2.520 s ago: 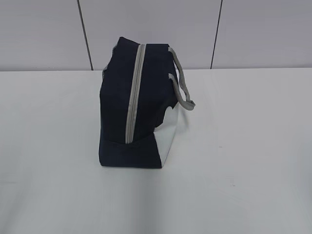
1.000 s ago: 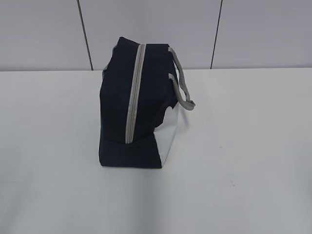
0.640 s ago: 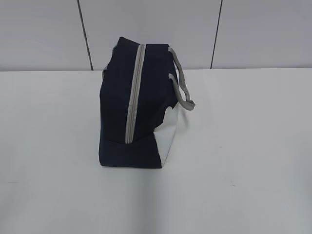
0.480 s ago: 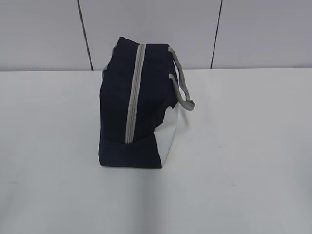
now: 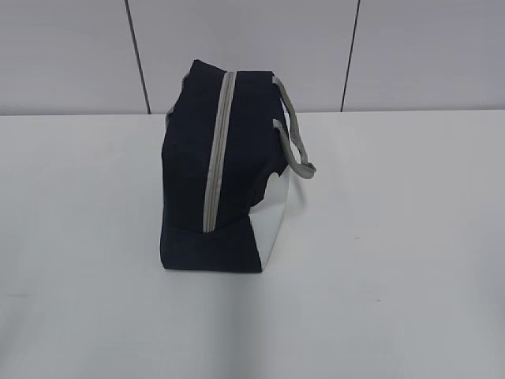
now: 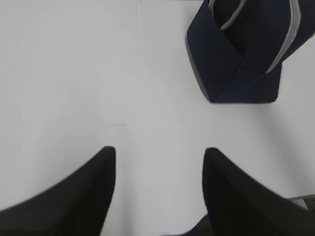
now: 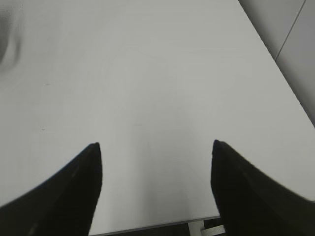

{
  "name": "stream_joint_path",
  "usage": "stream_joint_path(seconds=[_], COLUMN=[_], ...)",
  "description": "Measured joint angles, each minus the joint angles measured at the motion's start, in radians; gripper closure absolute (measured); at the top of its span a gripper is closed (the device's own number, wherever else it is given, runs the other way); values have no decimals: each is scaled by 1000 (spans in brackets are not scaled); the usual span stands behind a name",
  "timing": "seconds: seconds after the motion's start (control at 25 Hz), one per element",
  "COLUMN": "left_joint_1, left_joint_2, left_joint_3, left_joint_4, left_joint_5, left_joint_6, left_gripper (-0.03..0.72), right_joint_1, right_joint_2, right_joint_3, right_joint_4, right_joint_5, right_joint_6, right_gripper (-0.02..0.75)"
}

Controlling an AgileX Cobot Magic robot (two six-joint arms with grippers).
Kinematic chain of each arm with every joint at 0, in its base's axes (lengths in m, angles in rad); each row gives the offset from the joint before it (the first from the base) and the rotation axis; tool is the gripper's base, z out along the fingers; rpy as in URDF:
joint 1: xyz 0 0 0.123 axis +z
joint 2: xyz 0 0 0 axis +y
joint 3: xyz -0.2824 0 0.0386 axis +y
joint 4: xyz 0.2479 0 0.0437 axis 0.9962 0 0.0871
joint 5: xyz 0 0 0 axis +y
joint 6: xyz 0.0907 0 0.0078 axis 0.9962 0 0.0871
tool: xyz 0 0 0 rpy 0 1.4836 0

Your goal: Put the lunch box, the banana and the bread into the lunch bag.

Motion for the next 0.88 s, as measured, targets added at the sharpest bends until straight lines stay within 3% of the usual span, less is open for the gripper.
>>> stream_joint_path(seconds=[0.28, 0.88], left_joint_1=[0, 3], left_joint_2=[0, 0], left_joint_3=[0, 2], left_joint_4=[2, 2], left_joint_5=[0, -1], left_joint_6=[-2, -2], left_gripper=[288, 363], right_joint_1=[0, 0], right_joint_2=[0, 0], right_joint_3=[0, 0], right_joint_4=[0, 0], right_joint_5=[0, 0], right_joint_6=[0, 0], right_gripper=[227, 227])
